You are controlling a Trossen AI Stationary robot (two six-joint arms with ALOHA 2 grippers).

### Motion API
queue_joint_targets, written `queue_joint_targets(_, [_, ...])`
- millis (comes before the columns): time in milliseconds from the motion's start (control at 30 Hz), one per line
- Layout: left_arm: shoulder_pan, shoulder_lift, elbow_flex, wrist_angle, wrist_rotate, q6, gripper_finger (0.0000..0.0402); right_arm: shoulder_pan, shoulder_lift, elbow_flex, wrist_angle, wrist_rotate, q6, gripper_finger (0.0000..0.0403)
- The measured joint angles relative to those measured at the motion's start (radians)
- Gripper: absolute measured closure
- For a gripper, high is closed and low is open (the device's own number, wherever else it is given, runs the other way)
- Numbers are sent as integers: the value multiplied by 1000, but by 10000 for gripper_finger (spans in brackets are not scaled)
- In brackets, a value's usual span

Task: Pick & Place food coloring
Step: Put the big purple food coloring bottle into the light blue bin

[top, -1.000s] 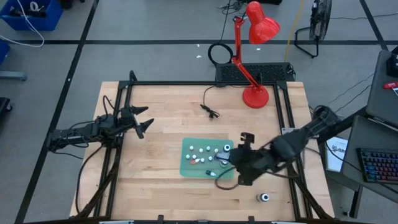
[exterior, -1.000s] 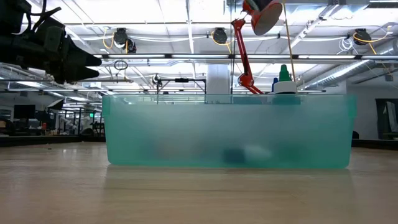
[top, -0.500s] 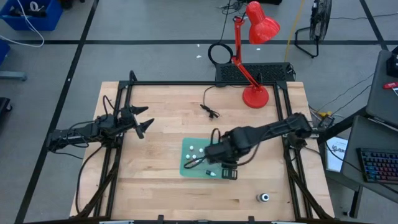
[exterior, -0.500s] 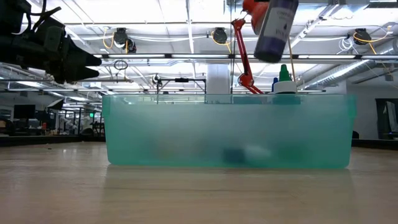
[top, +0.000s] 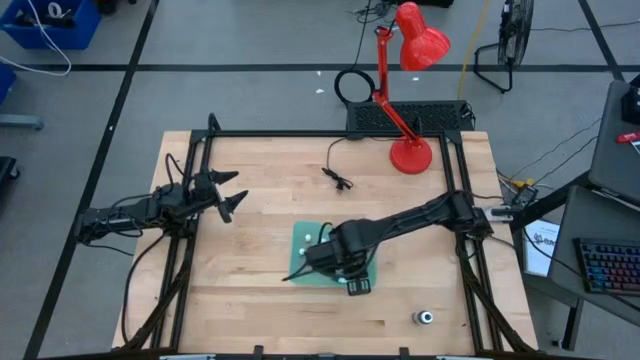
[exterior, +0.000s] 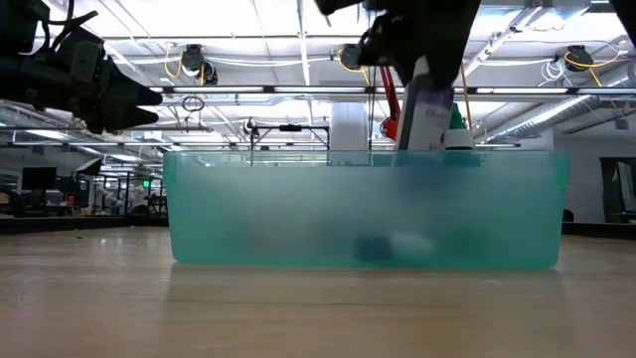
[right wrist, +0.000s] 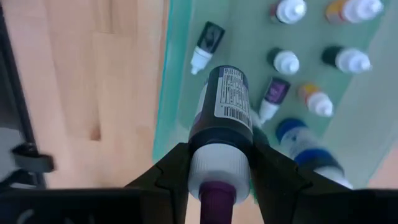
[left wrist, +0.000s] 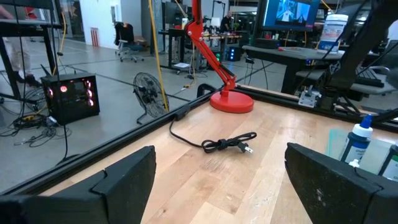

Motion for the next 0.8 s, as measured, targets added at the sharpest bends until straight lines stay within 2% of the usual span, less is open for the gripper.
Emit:
queue_joint_targets(500, [0, 0, 0, 0, 0, 0, 48, -50, 67, -1, 57, 23, -127, 276])
queue_joint_targets(800, [0, 0, 0, 0, 0, 0, 48, -54, 64, -81, 84, 17, -158, 277])
